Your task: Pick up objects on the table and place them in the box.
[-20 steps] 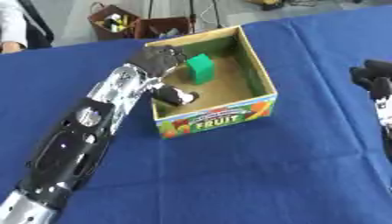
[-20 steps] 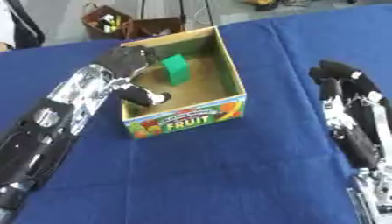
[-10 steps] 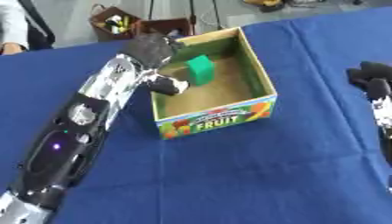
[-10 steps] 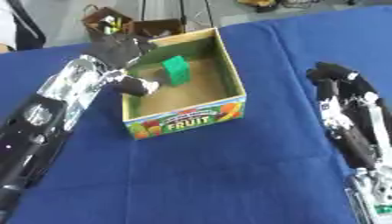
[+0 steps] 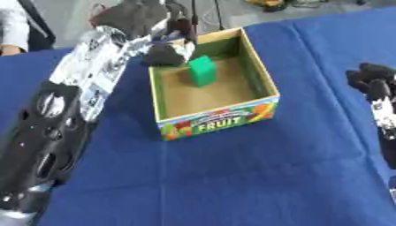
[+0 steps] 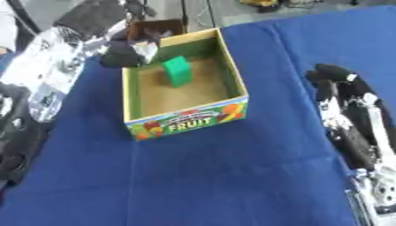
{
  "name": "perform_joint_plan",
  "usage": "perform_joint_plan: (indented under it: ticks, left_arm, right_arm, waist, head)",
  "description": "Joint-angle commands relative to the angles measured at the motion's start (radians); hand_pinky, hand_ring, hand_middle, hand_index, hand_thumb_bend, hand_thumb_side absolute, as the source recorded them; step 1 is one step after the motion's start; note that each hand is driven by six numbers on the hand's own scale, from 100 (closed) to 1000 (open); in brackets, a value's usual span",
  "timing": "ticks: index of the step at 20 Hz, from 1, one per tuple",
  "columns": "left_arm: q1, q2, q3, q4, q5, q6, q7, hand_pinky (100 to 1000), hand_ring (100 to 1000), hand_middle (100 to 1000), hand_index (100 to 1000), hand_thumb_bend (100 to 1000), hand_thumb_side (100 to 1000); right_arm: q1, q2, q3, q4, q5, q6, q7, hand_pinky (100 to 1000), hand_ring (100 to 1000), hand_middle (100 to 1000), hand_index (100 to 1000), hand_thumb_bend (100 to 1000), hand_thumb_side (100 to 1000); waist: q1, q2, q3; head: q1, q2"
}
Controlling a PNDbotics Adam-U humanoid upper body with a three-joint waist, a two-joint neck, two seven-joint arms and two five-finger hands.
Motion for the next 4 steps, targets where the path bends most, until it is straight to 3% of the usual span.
perform_joint_plan:
  ticks: [1,4]
  left_arm:
    - [0.014,0.065,0.047,-0.125,0.201,0.061,0.023,396,631,624,822,100,896]
    - [0.047,0.101,0.071,-0.202,0.351,0.111,0.048,385,620,616,817,100,913]
  right_arm:
    - [-0.004,-0.019,-0.011,-0.019,-0.003,-0.006,-0.011,865,826,657,798,100,566]
    - [-0.003,-0.023,-0.016,-0.019,-0.005,-0.011,-0.018,864,826,657,798,100,566]
  waist:
    - [-0.011,-0.026,0.008]
    - [-0.013,-0.028,0.014]
  head:
    - [-0.012,0.004]
    - [-0.017,0.007]
